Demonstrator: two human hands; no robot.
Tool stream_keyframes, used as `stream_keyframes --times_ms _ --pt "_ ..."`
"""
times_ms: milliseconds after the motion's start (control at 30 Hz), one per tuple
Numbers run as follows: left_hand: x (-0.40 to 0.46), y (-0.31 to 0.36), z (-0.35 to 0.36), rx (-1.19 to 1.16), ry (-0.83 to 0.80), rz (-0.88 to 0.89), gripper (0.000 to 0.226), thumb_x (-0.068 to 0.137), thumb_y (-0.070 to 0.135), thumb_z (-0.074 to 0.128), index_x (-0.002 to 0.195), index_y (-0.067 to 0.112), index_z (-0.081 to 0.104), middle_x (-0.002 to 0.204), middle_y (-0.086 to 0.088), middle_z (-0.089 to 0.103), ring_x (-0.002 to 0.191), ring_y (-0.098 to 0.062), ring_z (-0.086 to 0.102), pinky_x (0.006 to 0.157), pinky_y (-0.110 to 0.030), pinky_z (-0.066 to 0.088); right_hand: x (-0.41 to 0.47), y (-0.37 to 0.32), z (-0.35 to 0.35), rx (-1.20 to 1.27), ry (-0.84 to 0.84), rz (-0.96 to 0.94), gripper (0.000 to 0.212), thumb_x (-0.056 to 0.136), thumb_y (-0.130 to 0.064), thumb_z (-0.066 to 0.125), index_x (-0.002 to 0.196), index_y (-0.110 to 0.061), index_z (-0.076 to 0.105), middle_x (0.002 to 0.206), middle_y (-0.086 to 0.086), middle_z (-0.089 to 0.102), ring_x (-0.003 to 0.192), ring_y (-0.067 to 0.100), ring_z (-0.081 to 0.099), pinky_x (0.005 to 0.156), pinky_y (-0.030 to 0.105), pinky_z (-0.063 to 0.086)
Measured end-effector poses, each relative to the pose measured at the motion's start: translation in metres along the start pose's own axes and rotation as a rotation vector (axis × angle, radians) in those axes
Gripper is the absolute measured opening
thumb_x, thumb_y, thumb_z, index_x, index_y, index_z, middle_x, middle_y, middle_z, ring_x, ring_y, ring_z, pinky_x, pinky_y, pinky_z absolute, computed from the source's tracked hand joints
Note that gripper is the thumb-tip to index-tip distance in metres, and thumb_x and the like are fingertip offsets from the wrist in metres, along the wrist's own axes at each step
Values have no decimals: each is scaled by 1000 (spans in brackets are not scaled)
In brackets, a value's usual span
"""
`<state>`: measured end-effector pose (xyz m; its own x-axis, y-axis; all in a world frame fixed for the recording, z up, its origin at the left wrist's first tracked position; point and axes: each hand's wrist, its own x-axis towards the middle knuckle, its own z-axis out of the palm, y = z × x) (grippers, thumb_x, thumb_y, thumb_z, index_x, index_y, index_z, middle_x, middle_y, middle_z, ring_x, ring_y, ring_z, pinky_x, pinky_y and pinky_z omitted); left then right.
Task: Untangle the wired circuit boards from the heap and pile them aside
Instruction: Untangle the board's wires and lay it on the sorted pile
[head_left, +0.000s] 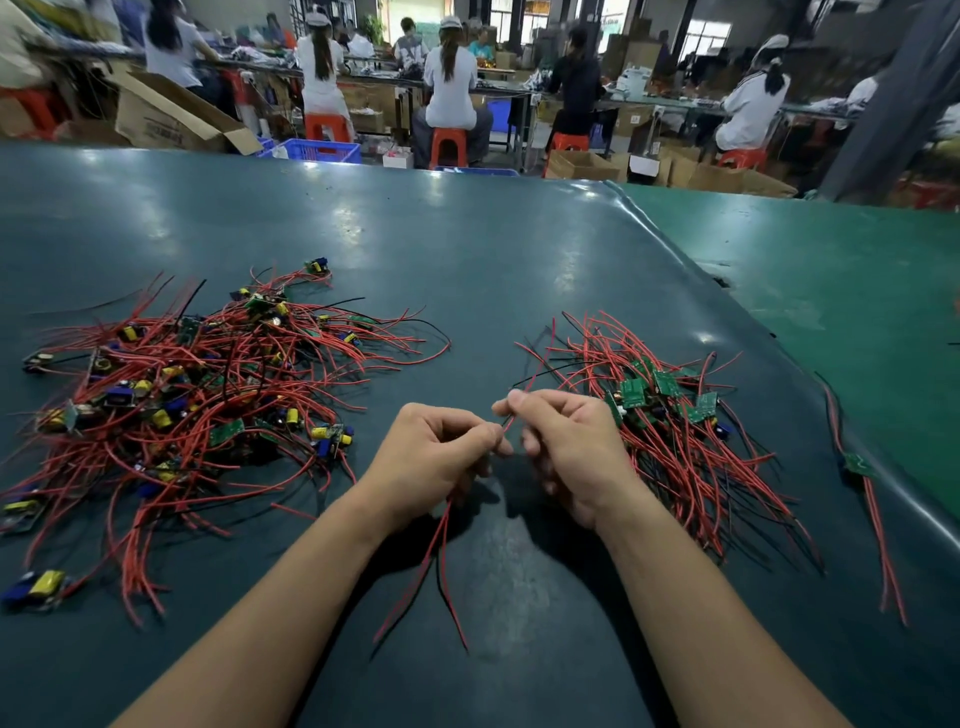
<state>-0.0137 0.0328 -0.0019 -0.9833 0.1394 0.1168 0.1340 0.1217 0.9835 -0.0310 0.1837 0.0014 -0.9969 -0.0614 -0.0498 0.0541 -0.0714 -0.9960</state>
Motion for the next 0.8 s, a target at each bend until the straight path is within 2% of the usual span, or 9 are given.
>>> stream_keyframes --times_ms 133,300,467,633,800 --pt "-2 2 -3 -150 -76 -33 31 91 7 62 63 13 75 49 -6 53 34 -8 43 37 -16 31 6 -6 -7 224 110 -36 23 99 -16 54 84 -5 68 44 -6 39 30 5 27 32 12 22" --pt "-2 2 -5 -180 -199 -51 22 80 27 64 66 15 76 51 -4 55 36 -11 39 41 -16 30 10 -11 -12 533 169 92 32 101 -20 47 73 -10 56 39 -8 31 27 3 24 28 11 17" --pt "-2 2 -8 -204 -287 -55 22 83 27 63 70 14 77 54 -3 57 36 -10 41 39 -17 34 10 -13 -17 740 79 252 44 98 -24 44 55 -15 49 31 -9 24 21 4 20 24 10 14" --pt "-2 1 -11 -283 -320 -91 22 81 23 62 69 10 76 53 -5 54 33 -10 40 38 -18 37 11 -15 -15 760 65 218 35 99 -21 42 68 -12 53 38 -9 28 26 3 23 25 13 17" --pt "-1 -1 -12 -313 -324 -115 22 81 22 62 69 11 75 53 -4 54 31 -9 39 37 -17 36 8 -18 -22 902 -111 270 45 89 -22 44 44 -17 49 27 -8 24 17 7 22 21 13 14"
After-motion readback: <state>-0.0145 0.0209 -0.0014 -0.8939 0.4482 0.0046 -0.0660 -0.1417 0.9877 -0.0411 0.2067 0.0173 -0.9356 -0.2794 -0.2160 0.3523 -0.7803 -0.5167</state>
